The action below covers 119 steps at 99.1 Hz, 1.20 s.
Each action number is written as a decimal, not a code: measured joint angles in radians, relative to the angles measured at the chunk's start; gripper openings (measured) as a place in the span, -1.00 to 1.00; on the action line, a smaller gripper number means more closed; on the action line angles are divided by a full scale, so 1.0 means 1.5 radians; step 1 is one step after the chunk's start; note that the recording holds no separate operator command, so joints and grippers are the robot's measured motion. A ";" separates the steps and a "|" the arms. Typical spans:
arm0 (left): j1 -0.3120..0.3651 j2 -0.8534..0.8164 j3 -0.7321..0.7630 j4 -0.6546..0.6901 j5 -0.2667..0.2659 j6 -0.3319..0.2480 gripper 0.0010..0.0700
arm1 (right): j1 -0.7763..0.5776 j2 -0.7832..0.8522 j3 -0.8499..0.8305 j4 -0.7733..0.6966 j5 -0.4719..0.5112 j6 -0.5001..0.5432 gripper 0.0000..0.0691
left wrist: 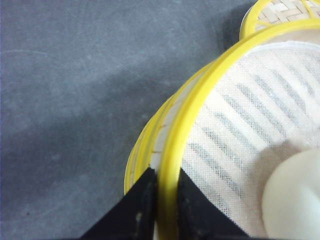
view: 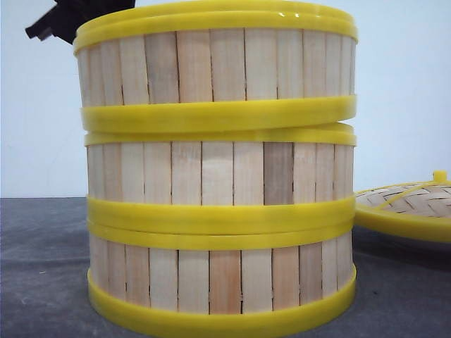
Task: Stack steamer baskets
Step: 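Lift the one-bun basket with the left gripper and set it on the stack, then open the left gripper and withdraw it from the stack top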
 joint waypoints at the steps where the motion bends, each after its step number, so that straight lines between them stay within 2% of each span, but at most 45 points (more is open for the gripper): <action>1: 0.000 0.001 0.000 0.002 0.000 0.001 -0.96 | 0.000 0.000 0.000 -0.001 0.000 0.000 -0.06; 62: 0.001 0.053 0.000 0.051 -0.001 0.008 -0.96 | 0.000 0.001 0.000 -0.005 0.000 0.002 -0.06; 119: 0.005 0.057 0.000 0.055 0.002 0.009 -0.96 | 0.000 0.001 0.000 -0.005 0.000 0.002 -0.06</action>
